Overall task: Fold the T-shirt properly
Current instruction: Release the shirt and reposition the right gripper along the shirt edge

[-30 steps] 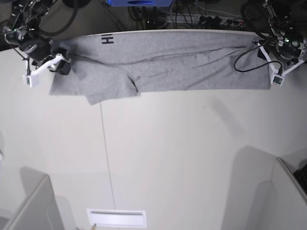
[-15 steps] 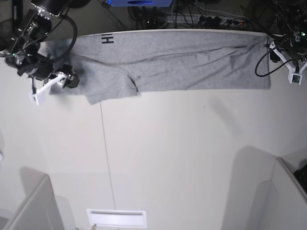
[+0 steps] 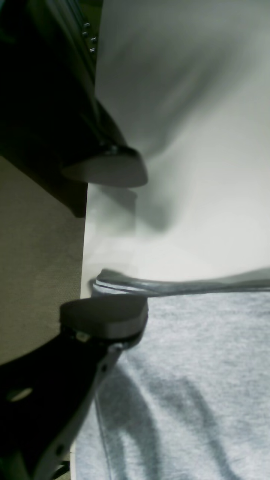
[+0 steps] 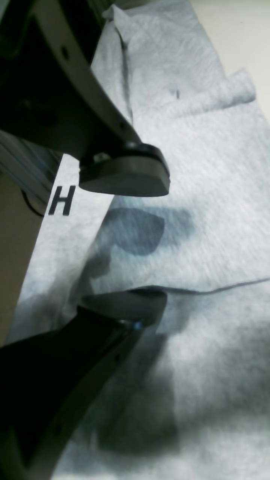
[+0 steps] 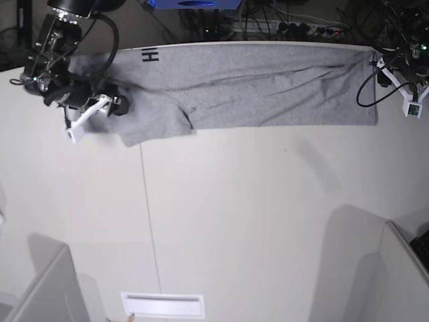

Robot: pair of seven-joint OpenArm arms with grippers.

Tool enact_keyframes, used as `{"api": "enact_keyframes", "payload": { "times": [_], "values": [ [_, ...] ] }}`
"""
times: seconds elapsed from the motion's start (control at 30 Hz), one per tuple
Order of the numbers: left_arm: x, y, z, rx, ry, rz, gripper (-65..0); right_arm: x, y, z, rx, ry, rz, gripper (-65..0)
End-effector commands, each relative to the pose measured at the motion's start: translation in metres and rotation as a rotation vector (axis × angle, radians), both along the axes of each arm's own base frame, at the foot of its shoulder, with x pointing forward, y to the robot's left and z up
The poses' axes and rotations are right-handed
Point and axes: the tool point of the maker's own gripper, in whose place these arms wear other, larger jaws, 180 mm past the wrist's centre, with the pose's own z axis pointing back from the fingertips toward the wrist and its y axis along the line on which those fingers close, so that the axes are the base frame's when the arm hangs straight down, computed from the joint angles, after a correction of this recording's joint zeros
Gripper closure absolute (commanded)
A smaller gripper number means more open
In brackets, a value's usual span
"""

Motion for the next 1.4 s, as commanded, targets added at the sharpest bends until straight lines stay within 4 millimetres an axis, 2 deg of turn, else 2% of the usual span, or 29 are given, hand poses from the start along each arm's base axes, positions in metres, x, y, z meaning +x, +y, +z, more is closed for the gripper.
{"api": "enact_keyframes", "payload": {
  "times": [0.0,0.07,0.17,0.37,0.43,0.6,0.67,0.77,0.87,0.93,1.0,1.27,1.37],
  "values": [
    [0.005,0.005,0.008,0.024,-0.020,-0.015,-43.4,0.010,-0.008,0.009,-0.021,-0.045,-0.006,-29.7],
    [0.005,0.005,0.008,0.024,-0.020,-0.015,-43.4,0.011,-0.017,0.006,-0.068,-0.043,-0.011,-20.9],
    [0.005,0.005,0.008,0.024,-0.020,-0.015,-43.4,0.007,-0.020,-0.005,-0.130,-0.001,0.016,-11.4],
    [0.006,0.005,0.009,0.024,-0.022,-0.015,-43.4,0.009,-0.014,-0.005,-0.146,0.000,0.049,-10.7],
    [0.005,0.005,0.008,0.024,-0.020,-0.015,-43.4,0.010,-0.013,-0.005,-0.143,0.000,0.054,-11.7],
    [0.005,0.005,0.008,0.024,-0.019,-0.015,-43.4,0.011,-0.011,-0.005,-0.139,-0.003,0.052,-30.5],
    [0.005,0.005,0.008,0.024,-0.020,-0.015,-43.4,0.011,-0.011,-0.006,-0.137,-0.002,0.049,-30.9],
    [0.006,0.005,0.009,0.024,-0.024,-0.015,-43.4,0.014,-0.011,-0.005,-0.139,-0.008,0.050,-27.2],
    [0.007,0.003,0.008,0.022,-0.022,-0.020,-43.4,0.016,-0.011,-0.004,-0.137,-0.012,0.050,-20.4],
    [0.007,0.003,0.008,0.022,-0.022,-0.020,-43.4,0.016,-0.011,-0.004,-0.137,-0.011,0.050,-12.6],
    [0.007,0.004,0.009,0.023,-0.023,-0.018,-43.4,0.015,-0.012,-0.004,-0.140,-0.008,0.052,-1.4],
    [0.006,0.005,0.009,0.024,-0.024,-0.015,-43.4,0.012,-0.012,-0.002,-0.145,-0.003,0.056,0.0],
    [0.006,0.005,0.009,0.024,-0.024,-0.015,-43.4,0.013,-0.011,0.010,-0.162,-0.023,0.071,0.0]
  ]
}}
